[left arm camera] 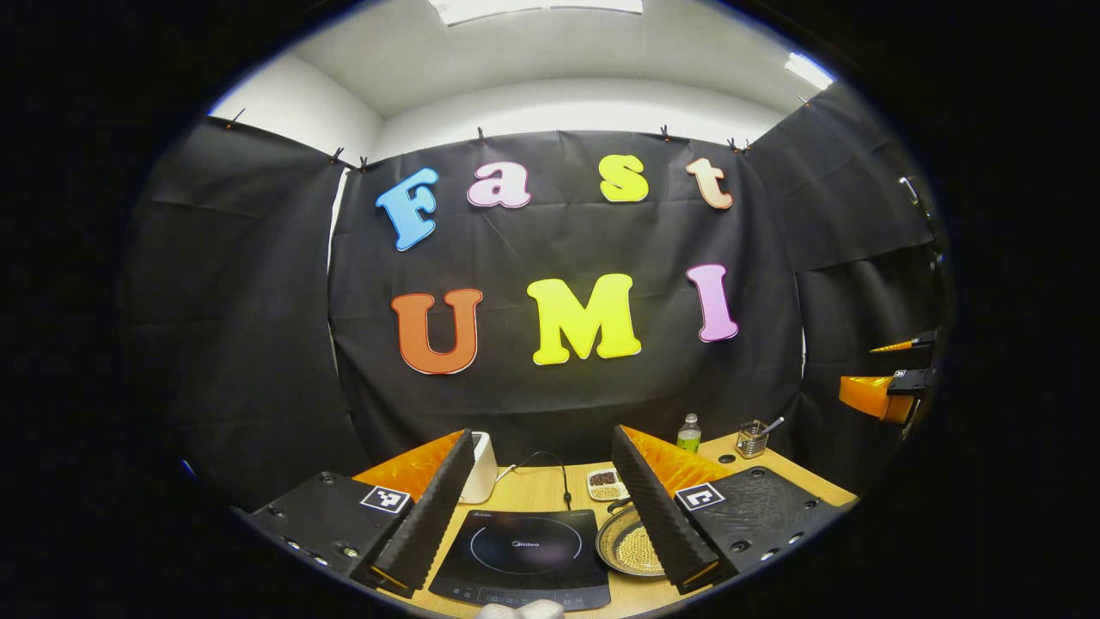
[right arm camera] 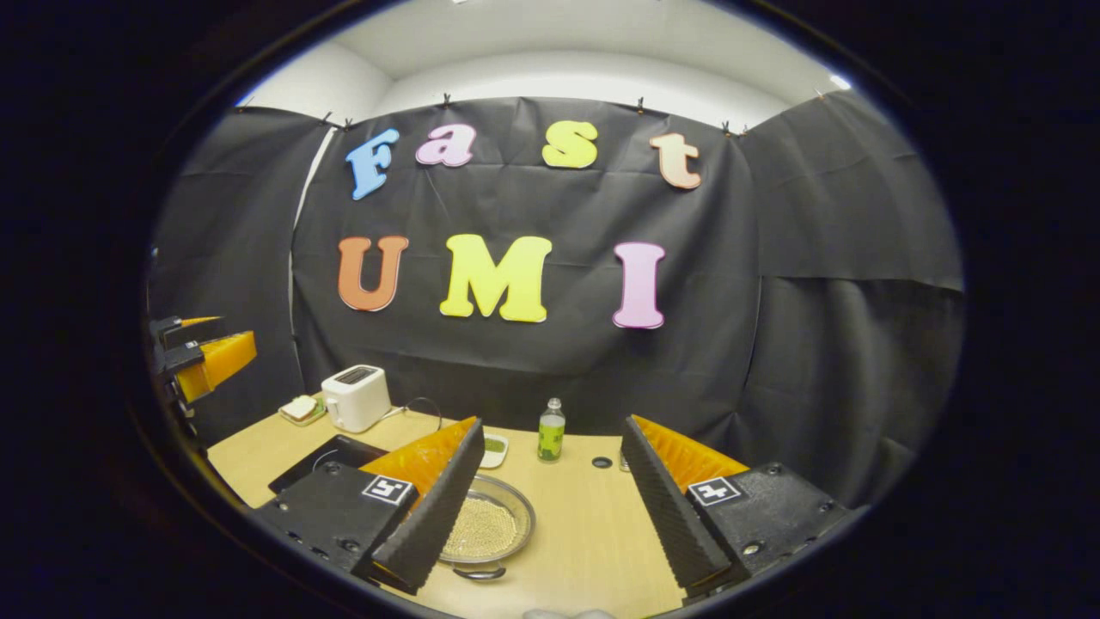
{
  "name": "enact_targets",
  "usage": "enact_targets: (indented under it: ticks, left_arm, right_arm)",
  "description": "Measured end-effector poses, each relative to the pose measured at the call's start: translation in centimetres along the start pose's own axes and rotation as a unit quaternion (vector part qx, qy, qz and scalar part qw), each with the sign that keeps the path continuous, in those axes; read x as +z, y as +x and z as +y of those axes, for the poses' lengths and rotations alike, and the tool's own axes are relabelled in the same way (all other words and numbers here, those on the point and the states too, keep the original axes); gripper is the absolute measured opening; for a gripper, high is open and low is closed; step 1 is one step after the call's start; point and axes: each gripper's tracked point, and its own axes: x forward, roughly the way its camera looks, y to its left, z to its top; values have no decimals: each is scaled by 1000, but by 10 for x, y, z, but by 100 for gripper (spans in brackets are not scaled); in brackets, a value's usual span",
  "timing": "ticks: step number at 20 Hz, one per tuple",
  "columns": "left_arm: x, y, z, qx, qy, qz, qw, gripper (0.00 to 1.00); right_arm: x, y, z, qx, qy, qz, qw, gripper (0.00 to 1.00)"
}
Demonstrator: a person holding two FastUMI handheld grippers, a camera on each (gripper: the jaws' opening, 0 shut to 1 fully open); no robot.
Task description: First push the handle of the pot to place it horizontally, then grasp the pot with both hands and set it on the induction cooktop.
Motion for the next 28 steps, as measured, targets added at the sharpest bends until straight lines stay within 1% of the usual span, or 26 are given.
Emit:
enact_targets:
  ticks: [10, 11, 13, 15, 16, 19, 20, 21, 22, 25, 28]
  left_arm:
    - [-3, 0, 8, 0, -2, -1, 1000, 96]
    - [-3, 0, 8, 0, -1, -1, 1000, 96]
    - [-4, -1, 9, -2, 0, -1, 1000, 96]
    - [-5, -2, 11, -4, 2, -3, 1000, 96]
    - [-6, -2, 12, -5, 4, -2, 1000, 96]
    - [-13, -6, 15, -1, 2, 5, 1000, 96]
    - [-15, -6, 16, 2, 1, 7, 1000, 96]
    - [-17, -6, 17, 5, 1, 10, 1000, 96]
    - [-19, -7, 18, 10, 2, 13, 1000, 96]
    - [-26, -10, 19, 19, 2, 20, 1000, 96]
    - [-27, -16, 21, 28, 15, 24, 999, 96]
  right_arm:
    - [-1, 4, 10, 5, 5, 12, 1000, 100]
    - [-8, 5, 12, 11, 7, 24, 1000, 92]
    - [-15, 7, 9, 3, 18, 47, 999, 47]
    - [-24, 4, 32, 48, 44, 74, 995, 3]
    - [-32, 4, 41, 56, 50, 86, 993, 4]
    - [-57, 10, 46, 67, 31, 114, 991, 4]
    - [-66, 11, 54, 75, 25, 123, 989, 0]
    - [-78, 13, 61, 83, 18, 135, 987, 4]
    - [-93, 16, 68, 92, 10, 149, 985, 4]
    - [-143, 19, 93, 128, -14, 196, 972, 3]
    - [-193, 20, 115, 155, -30, 239, 958, 4]
